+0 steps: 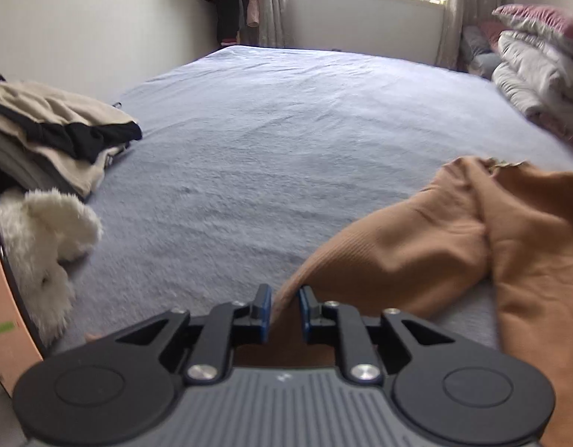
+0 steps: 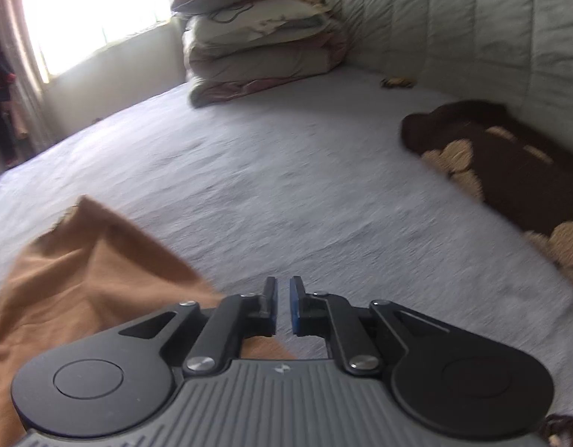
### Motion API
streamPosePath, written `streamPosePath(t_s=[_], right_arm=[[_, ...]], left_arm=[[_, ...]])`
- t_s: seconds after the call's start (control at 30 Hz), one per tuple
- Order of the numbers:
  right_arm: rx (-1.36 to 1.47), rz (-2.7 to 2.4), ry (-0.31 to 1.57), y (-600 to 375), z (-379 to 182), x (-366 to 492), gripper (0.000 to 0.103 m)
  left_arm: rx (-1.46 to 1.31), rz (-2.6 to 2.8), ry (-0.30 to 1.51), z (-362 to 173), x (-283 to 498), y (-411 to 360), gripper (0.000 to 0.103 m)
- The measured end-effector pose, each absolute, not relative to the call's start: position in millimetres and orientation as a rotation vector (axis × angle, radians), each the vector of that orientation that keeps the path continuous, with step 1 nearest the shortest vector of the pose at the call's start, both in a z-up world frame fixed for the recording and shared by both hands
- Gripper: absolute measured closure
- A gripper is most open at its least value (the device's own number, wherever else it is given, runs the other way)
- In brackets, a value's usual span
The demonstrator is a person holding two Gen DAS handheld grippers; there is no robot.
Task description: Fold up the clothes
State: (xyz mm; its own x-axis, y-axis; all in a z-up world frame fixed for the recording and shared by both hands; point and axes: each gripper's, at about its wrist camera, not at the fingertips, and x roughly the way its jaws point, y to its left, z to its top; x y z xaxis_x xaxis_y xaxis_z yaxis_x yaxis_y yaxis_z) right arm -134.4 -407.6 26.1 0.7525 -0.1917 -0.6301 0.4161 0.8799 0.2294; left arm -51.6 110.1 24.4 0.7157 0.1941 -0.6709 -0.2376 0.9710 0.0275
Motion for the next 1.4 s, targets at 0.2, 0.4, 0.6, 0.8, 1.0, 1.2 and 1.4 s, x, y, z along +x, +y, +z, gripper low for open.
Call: streamPosePath(t_s=[0.2, 0.4, 0.6, 0.8, 1.0, 1.2, 1.4], right_arm=[[0.489, -0.159, 0.699, -396, 27, -150, 0.082], [0.574, 0.074, 0.862, -375, 9, -161, 0.077], [0.536, 0.171, 0.936, -345, 1, -176, 0.077], [0.448, 0.193, 0.961, -326, -2, -177, 0.077], [0.322, 0.206, 0.967, -305, -7, -178, 0.075], [0.238, 0.204, 0.925, -302, -4, -181, 0.098], [0.359, 0.061, 0.825, -351, 8, -180, 0.099]], left_arm=[[-0.085, 0.105, 0.724, 36, -93, 96, 0.065], [-0.206, -0.087, 0.826, 20, -110, 91, 0.068], [-0.285, -0.192, 0.910, 3, -114, 81, 0.070], [-0.307, -0.264, 0.950, -1, -113, 66, 0.070], [-0.271, -0.273, 0.970, -6, -112, 54, 0.073], [-0.283, -0.283, 0.974, -5, -110, 56, 0.072], [-0.319, -0.293, 0.977, -3, -108, 59, 0.072]])
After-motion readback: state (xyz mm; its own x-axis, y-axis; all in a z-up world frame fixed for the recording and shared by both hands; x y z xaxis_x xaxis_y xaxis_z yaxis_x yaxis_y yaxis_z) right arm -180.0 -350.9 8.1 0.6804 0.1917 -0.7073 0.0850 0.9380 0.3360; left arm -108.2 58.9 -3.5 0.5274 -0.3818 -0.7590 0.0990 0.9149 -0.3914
